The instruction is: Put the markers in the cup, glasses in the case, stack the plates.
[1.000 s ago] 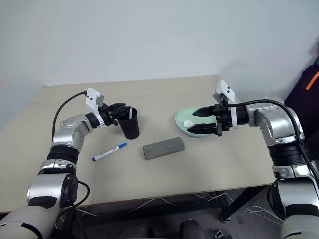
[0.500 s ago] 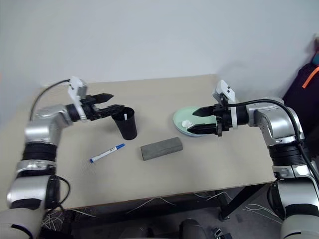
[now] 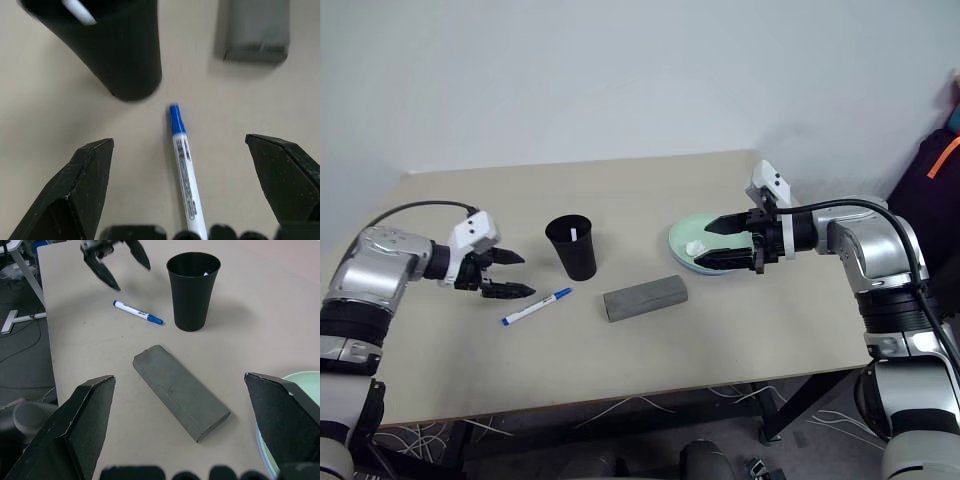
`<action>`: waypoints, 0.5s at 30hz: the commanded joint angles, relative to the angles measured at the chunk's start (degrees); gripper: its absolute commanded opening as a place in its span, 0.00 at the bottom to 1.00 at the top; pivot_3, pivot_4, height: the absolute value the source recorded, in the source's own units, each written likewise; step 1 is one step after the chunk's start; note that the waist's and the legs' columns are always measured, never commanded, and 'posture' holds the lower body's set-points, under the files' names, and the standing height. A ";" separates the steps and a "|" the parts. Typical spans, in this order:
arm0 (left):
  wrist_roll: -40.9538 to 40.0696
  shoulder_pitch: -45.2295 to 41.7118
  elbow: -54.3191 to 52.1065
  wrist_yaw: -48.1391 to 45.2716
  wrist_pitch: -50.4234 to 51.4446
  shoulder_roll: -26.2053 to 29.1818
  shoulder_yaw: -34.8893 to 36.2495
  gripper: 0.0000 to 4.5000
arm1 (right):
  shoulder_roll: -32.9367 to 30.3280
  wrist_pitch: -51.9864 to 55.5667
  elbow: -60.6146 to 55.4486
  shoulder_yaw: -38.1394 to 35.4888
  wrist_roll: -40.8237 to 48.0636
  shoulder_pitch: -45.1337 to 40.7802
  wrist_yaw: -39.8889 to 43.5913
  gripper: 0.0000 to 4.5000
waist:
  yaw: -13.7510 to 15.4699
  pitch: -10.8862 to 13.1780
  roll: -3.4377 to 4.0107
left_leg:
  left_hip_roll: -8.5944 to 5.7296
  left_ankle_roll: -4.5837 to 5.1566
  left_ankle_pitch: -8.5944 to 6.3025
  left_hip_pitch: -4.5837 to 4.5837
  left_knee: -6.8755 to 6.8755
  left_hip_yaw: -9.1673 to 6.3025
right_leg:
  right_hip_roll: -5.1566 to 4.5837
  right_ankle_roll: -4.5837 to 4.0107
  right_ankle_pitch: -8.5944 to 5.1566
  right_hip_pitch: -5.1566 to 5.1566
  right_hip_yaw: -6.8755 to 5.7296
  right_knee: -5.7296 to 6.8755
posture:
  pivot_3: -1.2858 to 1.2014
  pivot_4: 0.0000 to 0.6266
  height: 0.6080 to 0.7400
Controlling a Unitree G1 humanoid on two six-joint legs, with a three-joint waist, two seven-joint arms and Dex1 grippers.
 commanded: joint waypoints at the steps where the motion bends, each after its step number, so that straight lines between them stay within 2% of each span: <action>1: 2.76 -1.82 2.14 0.01 -1.46 -0.60 -1.67 1.00 | -0.11 -0.01 -1.23 -1.64 0.98 -1.77 -0.13 1.00 | -0.01 0.00 -0.01 | 0.00 0.00 0.00 -0.02 -0.02 0.00 | 0.00 0.00 0.00 -0.03 0.00 0.02 | 0.52 0.00 0.94; 15: 8.72 -4.51 10.34 -0.70 -1.76 -5.24 -6.50 1.00 | -0.20 0.20 -1.89 -1.67 1.12 -1.18 -0.21 1.00 | 0.02 0.00 -0.01 | 0.00 0.01 0.01 -0.07 -0.01 0.00 | 0.02 0.00 0.00 -0.11 0.02 0.06 | 0.52 0.00 0.94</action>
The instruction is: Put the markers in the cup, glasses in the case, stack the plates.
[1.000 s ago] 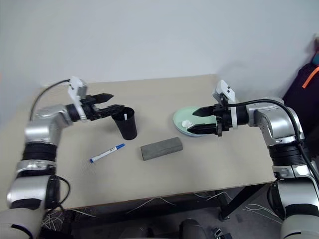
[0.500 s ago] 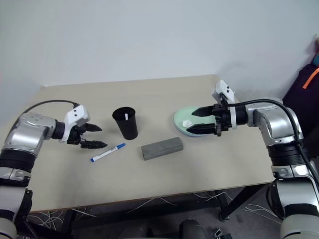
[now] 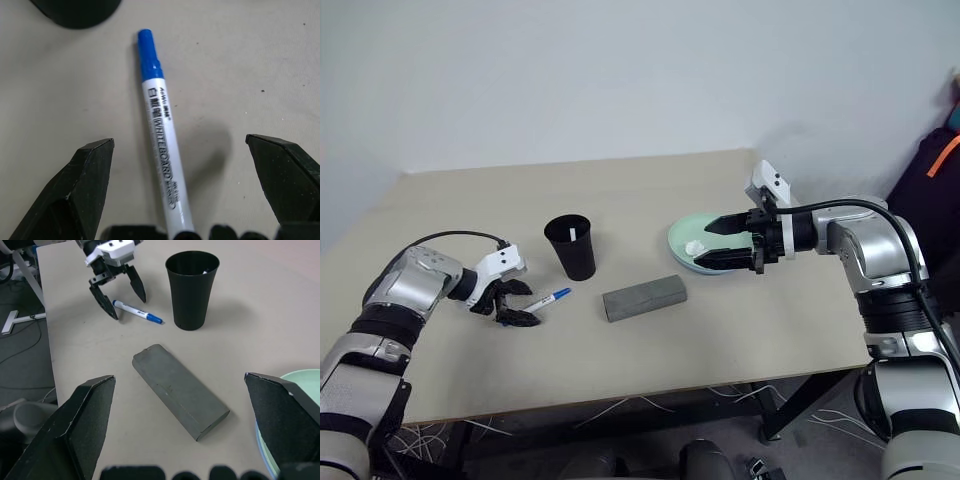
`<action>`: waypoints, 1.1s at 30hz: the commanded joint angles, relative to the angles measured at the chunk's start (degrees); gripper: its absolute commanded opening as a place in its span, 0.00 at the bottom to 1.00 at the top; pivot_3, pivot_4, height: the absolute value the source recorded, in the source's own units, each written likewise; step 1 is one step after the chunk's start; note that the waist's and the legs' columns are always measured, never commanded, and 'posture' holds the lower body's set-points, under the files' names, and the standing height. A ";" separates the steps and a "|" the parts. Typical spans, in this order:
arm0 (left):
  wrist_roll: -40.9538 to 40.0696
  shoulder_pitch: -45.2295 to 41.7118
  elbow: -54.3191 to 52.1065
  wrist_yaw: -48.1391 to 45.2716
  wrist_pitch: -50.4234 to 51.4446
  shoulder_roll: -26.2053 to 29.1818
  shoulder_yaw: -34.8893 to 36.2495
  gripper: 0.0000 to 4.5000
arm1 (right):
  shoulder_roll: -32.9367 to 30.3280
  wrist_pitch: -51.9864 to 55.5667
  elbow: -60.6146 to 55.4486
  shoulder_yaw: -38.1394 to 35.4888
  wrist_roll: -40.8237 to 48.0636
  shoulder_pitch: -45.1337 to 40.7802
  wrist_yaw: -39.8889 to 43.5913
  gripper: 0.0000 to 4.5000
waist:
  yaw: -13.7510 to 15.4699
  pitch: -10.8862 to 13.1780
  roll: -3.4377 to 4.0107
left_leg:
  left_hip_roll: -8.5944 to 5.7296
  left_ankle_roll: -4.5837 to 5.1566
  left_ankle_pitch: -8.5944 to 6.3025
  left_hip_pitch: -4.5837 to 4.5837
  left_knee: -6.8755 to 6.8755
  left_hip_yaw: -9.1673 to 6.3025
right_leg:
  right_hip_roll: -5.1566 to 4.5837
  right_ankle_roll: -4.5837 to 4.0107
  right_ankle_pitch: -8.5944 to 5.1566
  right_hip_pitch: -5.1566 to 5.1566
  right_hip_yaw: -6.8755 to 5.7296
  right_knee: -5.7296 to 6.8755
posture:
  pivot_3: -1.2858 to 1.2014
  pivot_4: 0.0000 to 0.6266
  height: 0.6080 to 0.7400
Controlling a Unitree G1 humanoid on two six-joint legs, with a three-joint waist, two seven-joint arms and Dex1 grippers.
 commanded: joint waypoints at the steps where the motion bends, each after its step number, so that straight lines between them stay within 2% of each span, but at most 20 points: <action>1: 1.42 -2.76 1.55 -0.13 -0.26 -0.47 -0.19 0.96 | -0.20 -0.04 -1.83 -1.67 1.11 -1.16 -0.15 1.00 | -0.02 0.00 0.00 | 0.00 0.00 0.00 0.00 0.00 -0.01 | 0.00 0.00 0.00 0.00 0.00 0.00 | 0.52 0.00 0.94; 3: 2.00 -3.00 2.68 -0.29 -0.68 -0.84 -0.53 0.87 | -0.21 0.05 -1.96 -1.71 1.15 -1.13 -0.16 1.00 | -0.04 0.00 0.00 | 0.00 0.00 0.00 0.00 0.00 0.00 | 0.00 0.00 0.00 -0.01 0.00 0.02 | 0.52 0.00 0.94; 13: 3.78 -3.32 6.16 -1.01 -1.56 -1.78 -1.06 0.06 | -0.17 0.74 -2.81 -2.05 1.55 -1.31 -0.44 1.00 | -0.05 -0.01 0.00 | 0.00 0.00 0.00 0.02 -0.03 0.01 | 0.00 0.00 0.00 0.00 0.01 0.01 | 0.52 0.00 0.94; 14: 3.82 -3.18 6.04 -1.22 -1.61 -1.75 -1.04 0.02 | -0.16 0.79 -2.88 -2.07 1.60 -1.30 -0.48 1.00 | -0.05 -0.01 0.01 | 0.00 0.00 0.00 0.02 -0.03 0.01 | 0.00 0.00 0.00 0.00 0.01 0.01 | 0.52 0.00 0.94; 23: 2.83 -1.95 3.11 -2.46 -4.03 -1.74 -0.21 0.02 | -0.14 0.65 -2.74 -1.96 1.78 -1.42 -0.58 1.00 | -0.05 -0.01 0.01 | 0.00 0.00 0.00 0.03 -0.03 0.01 | 0.00 0.00 0.00 0.01 0.01 0.01 | 0.52 0.00 0.94; 26: -1.86 -0.85 -2.39 -6.47 -3.00 -2.10 2.45 0.02 | -0.09 0.69 -2.75 -1.93 1.78 -1.52 -0.70 1.00 | 0.00 -0.01 0.01 | 0.00 0.00 0.00 0.01 -0.03 0.00 | -0.01 0.00 0.00 0.00 0.01 0.01 | 0.52 0.00 0.94; 30: -11.17 1.29 -14.54 -13.46 4.98 -2.20 6.13 0.02 | -0.03 0.69 -2.63 -1.91 1.76 -1.61 -0.81 1.00 | -0.03 -0.01 -0.01 | 0.00 0.00 0.00 -0.11 0.01 -0.01 | -0.02 0.00 0.00 -0.07 0.01 -0.02 | 0.52 0.00 0.94; 33: -18.04 0.56 -21.02 -13.34 12.45 -3.53 9.81 0.02 | -0.04 0.71 -2.65 -1.90 1.79 -1.58 -0.85 1.00 | -0.05 -0.01 0.00 | 0.00 0.00 0.00 -0.09 0.02 -0.01 | -0.01 0.00 0.00 -0.06 0.01 -0.02 | 0.52 0.00 0.94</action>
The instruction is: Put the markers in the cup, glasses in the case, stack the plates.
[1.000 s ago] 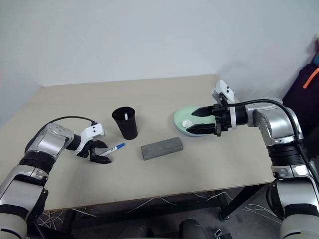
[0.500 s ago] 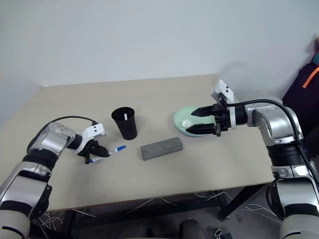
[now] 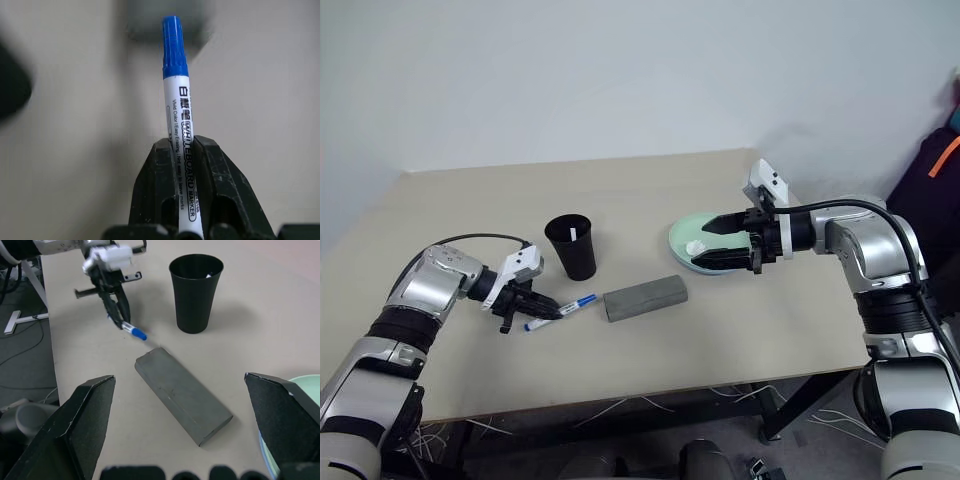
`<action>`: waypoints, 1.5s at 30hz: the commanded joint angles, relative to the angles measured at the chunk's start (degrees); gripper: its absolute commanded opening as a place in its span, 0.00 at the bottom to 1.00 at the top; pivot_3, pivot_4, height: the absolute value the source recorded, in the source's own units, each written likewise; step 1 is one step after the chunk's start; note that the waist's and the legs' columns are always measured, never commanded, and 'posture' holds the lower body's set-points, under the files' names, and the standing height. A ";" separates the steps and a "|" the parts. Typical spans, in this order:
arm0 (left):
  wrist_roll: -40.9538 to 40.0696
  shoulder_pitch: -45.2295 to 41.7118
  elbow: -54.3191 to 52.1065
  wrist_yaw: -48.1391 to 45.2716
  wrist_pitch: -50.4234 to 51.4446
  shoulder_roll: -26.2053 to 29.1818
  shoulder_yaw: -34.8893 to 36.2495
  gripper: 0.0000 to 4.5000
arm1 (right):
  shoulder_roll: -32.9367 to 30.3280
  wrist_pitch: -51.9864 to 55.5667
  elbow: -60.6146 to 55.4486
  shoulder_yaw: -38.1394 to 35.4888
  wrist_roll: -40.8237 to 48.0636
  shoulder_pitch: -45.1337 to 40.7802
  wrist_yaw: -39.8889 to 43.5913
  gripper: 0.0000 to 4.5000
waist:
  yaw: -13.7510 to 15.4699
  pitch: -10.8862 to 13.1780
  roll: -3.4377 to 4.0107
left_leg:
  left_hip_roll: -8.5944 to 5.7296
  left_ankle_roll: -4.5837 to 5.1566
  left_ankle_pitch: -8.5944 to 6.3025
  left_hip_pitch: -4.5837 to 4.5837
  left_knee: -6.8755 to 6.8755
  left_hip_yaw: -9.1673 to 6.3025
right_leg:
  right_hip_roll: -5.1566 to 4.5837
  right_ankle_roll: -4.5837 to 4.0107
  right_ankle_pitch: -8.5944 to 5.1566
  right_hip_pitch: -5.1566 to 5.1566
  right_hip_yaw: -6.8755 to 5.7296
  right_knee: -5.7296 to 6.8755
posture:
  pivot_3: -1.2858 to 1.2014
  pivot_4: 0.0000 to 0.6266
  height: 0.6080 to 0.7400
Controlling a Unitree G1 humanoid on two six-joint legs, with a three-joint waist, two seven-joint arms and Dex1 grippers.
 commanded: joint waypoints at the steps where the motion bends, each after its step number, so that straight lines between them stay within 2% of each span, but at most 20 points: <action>1: -8.17 -2.55 -7.11 0.53 7.44 -1.44 5.83 0.02 | -0.20 -0.14 -1.25 -1.91 1.13 -1.56 -0.13 1.00 | -0.01 0.00 0.00 | 0.00 0.00 0.00 0.02 0.00 0.00 | 0.00 0.00 0.00 0.02 0.00 0.02 | 0.52 0.00 0.94; 7: -13.36 -11.52 -2.23 12.71 8.92 -5.69 15.65 0.02 | -0.36 -0.05 -1.29 -1.97 1.28 -1.78 -0.22 1.00 | -0.07 0.01 -0.01 | 0.01 0.03 0.02 0.16 0.09 -0.09 | 0.07 0.02 0.01 0.19 -0.04 0.04 | 0.52 0.00 0.94; 12: -13.20 -15.87 6.43 21.84 1.04 -7.44 20.95 0.02 | -0.34 -0.19 -1.04 -1.99 1.52 -2.13 -0.31 1.00 | -0.44 0.00 0.02 | 0.01 0.02 0.02 0.31 0.00 -0.05 | 0.07 0.06 0.03 0.29 -0.01 0.02 | 0.52 0.00 0.94; 19: -8.56 -17.94 19.66 35.92 -15.45 -10.82 22.26 0.02 | 0.04 -0.53 -0.58 -2.04 1.54 -2.85 -0.39 1.00 | -0.01 0.00 0.02 | -0.03 0.01 0.01 0.23 0.00 -0.10 | 0.05 0.09 0.05 0.29 -0.03 -0.03 | 0.52 0.00 0.94; 27: -6.95 -14.92 24.64 40.73 -23.72 -14.63 21.87 0.02 | 0.19 -0.77 -0.34 -2.09 1.50 -3.03 -0.37 1.00 | 0.68 -0.01 0.00 | -0.06 -0.01 0.00 0.17 0.00 -0.08 | 0.02 0.12 0.08 0.29 -0.02 -0.09 | 0.52 0.00 0.94; 38: -6.63 -11.04 25.27 41.04 -24.72 -16.26 22.00 0.02 | 0.02 -0.85 -0.59 -2.34 1.71 -2.72 -0.37 1.00 | 0.87 -0.01 0.00 | -0.06 -0.01 0.00 0.18 0.02 -0.08 | 0.03 0.12 0.08 0.29 -0.02 -0.06 | 0.52 0.00 0.94; 45: -6.87 -9.56 24.13 40.30 -24.27 -16.84 21.81 0.54 | 0.09 -0.97 -0.61 -2.21 1.75 -2.72 -0.31 1.00 | 1.15 -0.01 0.00 | -0.06 -0.01 0.00 0.18 0.02 -0.09 | 0.03 0.12 0.08 0.29 -0.03 -0.07 | 0.52 0.00 0.94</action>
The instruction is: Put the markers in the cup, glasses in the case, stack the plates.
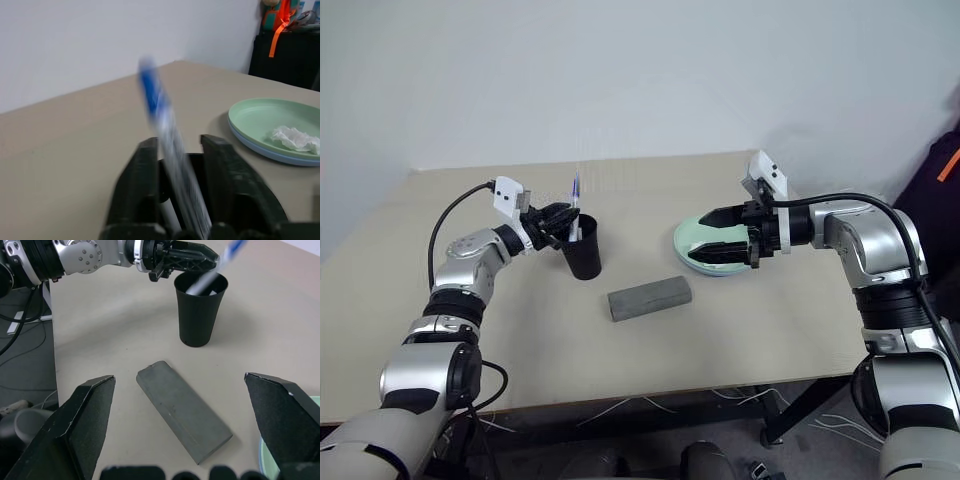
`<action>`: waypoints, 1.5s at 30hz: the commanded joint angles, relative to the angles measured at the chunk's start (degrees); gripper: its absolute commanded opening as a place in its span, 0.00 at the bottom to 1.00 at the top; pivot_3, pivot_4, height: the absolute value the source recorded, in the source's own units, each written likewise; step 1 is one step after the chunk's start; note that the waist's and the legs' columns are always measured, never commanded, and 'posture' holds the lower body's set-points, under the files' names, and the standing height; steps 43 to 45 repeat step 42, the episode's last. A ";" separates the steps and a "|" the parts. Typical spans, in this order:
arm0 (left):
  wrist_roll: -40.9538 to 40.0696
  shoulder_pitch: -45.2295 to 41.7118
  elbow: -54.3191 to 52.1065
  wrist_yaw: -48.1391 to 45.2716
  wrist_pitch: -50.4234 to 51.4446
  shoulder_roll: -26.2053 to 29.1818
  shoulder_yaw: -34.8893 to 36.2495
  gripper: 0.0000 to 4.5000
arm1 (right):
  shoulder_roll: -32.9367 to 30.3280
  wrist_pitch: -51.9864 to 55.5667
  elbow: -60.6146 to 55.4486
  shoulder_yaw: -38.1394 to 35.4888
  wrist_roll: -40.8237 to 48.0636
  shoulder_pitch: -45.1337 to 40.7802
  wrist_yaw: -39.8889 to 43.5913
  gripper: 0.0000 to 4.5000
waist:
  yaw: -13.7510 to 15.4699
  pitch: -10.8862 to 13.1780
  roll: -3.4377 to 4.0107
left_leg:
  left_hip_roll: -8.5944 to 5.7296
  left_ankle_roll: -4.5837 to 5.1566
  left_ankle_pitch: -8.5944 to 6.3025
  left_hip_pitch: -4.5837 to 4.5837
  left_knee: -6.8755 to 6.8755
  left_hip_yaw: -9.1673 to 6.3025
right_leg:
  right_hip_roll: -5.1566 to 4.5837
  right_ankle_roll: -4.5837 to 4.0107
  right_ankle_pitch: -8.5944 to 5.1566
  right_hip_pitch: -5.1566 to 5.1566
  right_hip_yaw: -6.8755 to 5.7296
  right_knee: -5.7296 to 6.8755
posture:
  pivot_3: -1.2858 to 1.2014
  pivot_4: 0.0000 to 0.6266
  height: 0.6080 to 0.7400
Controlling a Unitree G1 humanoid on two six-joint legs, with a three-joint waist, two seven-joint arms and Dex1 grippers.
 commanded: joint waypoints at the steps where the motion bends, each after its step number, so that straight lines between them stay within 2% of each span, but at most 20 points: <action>1: -0.66 -0.04 -2.52 -0.61 -0.59 -0.22 0.47 0.61 | -0.28 -0.87 -0.69 -2.07 0.87 -1.34 0.13 1.00 | -0.01 0.00 0.00 | 0.00 0.00 0.00 0.00 0.00 0.00 | 0.00 0.00 0.00 0.00 0.00 0.00 | 0.52 0.00 0.94; 6: -0.63 0.42 -3.28 -1.14 -0.21 -0.26 0.43 0.99 | -0.27 -0.90 -0.74 -2.04 0.91 -1.36 0.20 1.00 | 0.00 0.00 0.00 | 0.00 0.00 0.00 0.00 0.01 -0.01 | 0.00 0.00 0.00 0.00 -0.01 0.01 | 0.52 0.00 0.94; 11: -0.92 0.87 -5.04 -1.75 0.92 -0.16 0.42 1.00 | -0.28 -0.83 -0.82 -2.00 0.93 -1.28 0.18 1.00 | -0.01 0.00 0.00 | 0.00 0.00 0.00 0.00 0.00 0.00 | 0.00 0.00 0.00 0.00 0.00 0.00 | 0.52 0.00 0.94; 15: -1.14 2.07 -10.63 -4.08 3.76 1.20 -0.35 1.00 | -0.38 -0.71 -0.92 -2.04 0.90 -1.12 0.02 1.00 | -0.02 0.00 0.00 | 0.00 0.00 0.00 0.00 -0.01 0.00 | 0.00 0.00 0.00 -0.01 0.00 -0.01 | 0.52 0.00 0.94; 17: -2.19 3.26 -17.78 -7.73 9.06 5.45 -0.44 1.00 | -0.80 -0.43 -1.31 -2.41 0.94 -0.67 -0.32 1.00 | -0.11 0.01 -0.01 | 0.00 -0.01 0.00 -0.02 -0.02 -0.01 | 0.00 0.00 0.00 -0.02 0.00 0.00 | 0.52 0.00 0.94; 21: -7.09 8.32 -30.88 -18.42 20.08 17.69 1.24 1.00 | -1.00 0.06 -2.07 -3.49 1.29 0.48 -1.68 1.00 | -1.44 0.01 -0.02 | 0.04 -0.01 0.00 -0.04 -0.18 0.05 | 0.01 -0.01 0.00 -0.18 0.02 0.02 | 0.52 0.00 0.94; 24: -9.33 15.58 -37.03 -21.73 24.08 25.05 3.57 1.00 | -0.72 0.95 -3.73 -4.29 1.93 2.01 -2.87 1.00 | -1.60 -0.04 0.11 | 0.05 -0.01 -0.01 0.07 -0.35 0.07 | -0.02 -0.07 -0.05 -0.16 0.02 -0.01 | 0.52 0.00 0.94; 26: -11.42 20.44 -41.57 -21.63 26.76 27.49 6.10 1.00 | -0.57 1.63 -4.83 -4.60 2.31 2.78 -3.61 1.00 | -1.80 -0.05 0.12 | 0.07 -0.01 -0.01 0.13 -0.44 0.15 | -0.05 -0.11 -0.07 -0.18 0.04 -0.01 | 0.52 0.00 0.94; 35: -19.50 33.93 -54.17 -12.86 34.18 24.64 15.44 1.00 | 3.10 3.68 -7.40 -3.82 3.64 3.06 -6.88 1.00 | -1.30 -0.02 -0.04 | 0.32 -0.22 -0.12 0.07 -0.18 0.18 | -0.14 -0.14 -0.09 -0.16 -0.22 -0.02 | 0.52 0.00 0.94; 41: -23.83 40.62 -62.33 -7.06 38.33 20.75 17.61 1.00 | 6.49 5.94 -10.25 -3.56 5.31 2.39 -9.19 1.00 | -1.46 -0.02 -0.04 | 0.30 -0.11 -0.05 0.10 -0.20 0.24 | -0.10 -0.14 -0.08 -0.18 -0.22 0.04 | 0.52 0.00 0.94; 45: -24.36 41.08 -63.14 -6.00 38.88 20.00 17.59 1.00 | 6.64 6.21 -10.79 -3.80 5.80 2.33 -9.22 1.00 | -1.46 -0.02 -0.04 | 0.30 -0.06 -0.02 0.11 -0.22 0.24 | -0.10 -0.14 -0.08 -0.19 -0.22 0.06 | 0.52 0.00 0.94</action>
